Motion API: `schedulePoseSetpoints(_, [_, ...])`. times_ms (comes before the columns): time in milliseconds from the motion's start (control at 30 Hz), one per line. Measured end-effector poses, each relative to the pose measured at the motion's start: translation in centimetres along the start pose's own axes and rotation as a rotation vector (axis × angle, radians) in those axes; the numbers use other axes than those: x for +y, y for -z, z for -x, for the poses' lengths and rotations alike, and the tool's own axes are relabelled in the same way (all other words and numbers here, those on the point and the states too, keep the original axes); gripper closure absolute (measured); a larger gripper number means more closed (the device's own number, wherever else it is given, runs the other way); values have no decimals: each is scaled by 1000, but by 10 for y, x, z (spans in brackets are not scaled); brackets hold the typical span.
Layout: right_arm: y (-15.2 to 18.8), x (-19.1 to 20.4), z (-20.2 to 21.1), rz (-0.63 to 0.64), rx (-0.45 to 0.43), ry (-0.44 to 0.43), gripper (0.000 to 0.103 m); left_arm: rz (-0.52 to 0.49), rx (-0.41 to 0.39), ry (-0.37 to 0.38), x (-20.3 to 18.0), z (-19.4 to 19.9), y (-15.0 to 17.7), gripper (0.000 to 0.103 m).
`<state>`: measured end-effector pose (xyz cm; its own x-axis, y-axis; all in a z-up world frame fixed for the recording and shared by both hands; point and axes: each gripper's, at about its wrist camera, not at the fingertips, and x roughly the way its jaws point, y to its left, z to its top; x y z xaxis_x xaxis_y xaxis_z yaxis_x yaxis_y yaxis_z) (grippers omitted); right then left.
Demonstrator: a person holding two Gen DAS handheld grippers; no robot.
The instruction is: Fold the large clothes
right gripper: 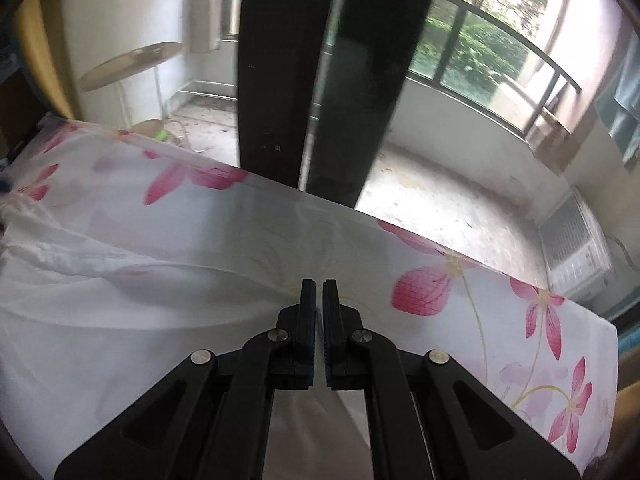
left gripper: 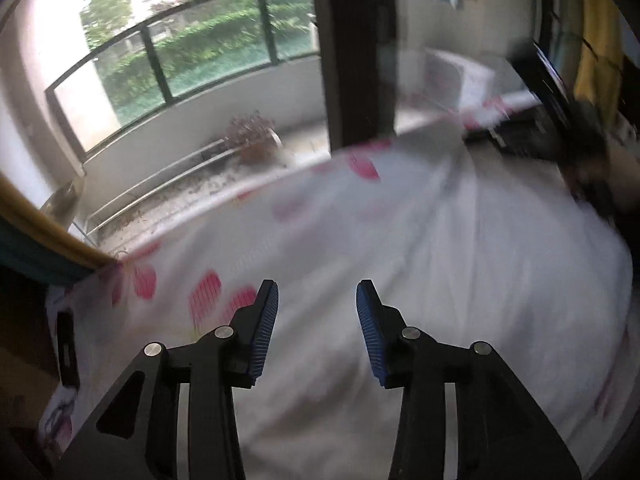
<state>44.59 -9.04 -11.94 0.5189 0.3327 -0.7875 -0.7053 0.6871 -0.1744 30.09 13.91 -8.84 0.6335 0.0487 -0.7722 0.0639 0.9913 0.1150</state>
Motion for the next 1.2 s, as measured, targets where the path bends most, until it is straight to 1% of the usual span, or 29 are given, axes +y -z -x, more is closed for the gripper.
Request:
schedulePoseSetpoints(133, [2, -9, 9, -23, -6, 32, 100, -23, 48, 37, -4, 4, 20, 60])
schedulePoseSetpoints(233, [6, -16, 24, -32, -24, 49, 98, -27, 87, -3, -1, -3, 27, 60])
schedulePoseSetpoints(267, [10, -18, 31, -33, -31, 53, 97, -23, 91, -10, 1, -5, 27, 60])
schedulePoseSetpoints(333, [16, -23, 43, -34, -44, 60, 90, -18, 95, -51, 6, -10, 27, 60])
schedulePoseSetpoints(367, [20, -26, 49, -35, -52, 66, 81, -10, 99, -72, 9, -13, 27, 60])
schedulePoseSetpoints(400, [26, -31, 56, -39, -58, 75, 66, 11, 94, -85, 15, -16, 27, 60])
schedulePoseSetpoints(433, [30, -36, 61, -43, -62, 81, 57, 27, 90, -94, 19, -18, 25, 60])
schedulePoseSetpoints(467, [36, -42, 67, -49, -68, 91, 41, 41, 94, -115, 23, -19, 26, 60])
schedulePoseSetpoints(500, [42, -49, 72, -54, -76, 110, 32, 53, 91, -135, 27, -21, 24, 60])
schedulePoseSetpoints(567, [55, -62, 79, -64, -78, 149, 31, 79, 94, -164, 37, -25, 20, 60])
schedulePoseSetpoints(633, [65, -75, 82, -80, -64, 165, 31, 96, 87, -185, 46, -28, 15, 60])
schedulePoseSetpoints(733, [81, -93, 89, -119, -57, 169, 31, 125, 75, -200, 58, -36, 11, 60])
schedulePoseSetpoints(800, [92, -100, 98, -140, -72, 176, 31, 154, 67, -214, 66, -40, 9, 60])
schedulePoseSetpoints(867, [102, -104, 107, -148, -83, 182, 31, 170, 67, -225, 69, -41, 6, 60])
schedulePoseSetpoints(933, [105, -102, 107, -134, -79, 167, 30, 177, 63, -240, 73, -42, 4, 60])
schedulePoseSetpoints(1000, [108, -95, 103, -95, -63, 142, 26, 182, 66, -250, 74, -41, 4, 60])
schedulePoseSetpoints(1067, [109, -89, 90, -58, -33, 140, 26, 170, 71, -274, 76, -42, 1, 60])
schedulePoseSetpoints(1200, [107, -96, 66, -77, 23, 155, 26, 156, 61, -319, 77, -39, -5, 60])
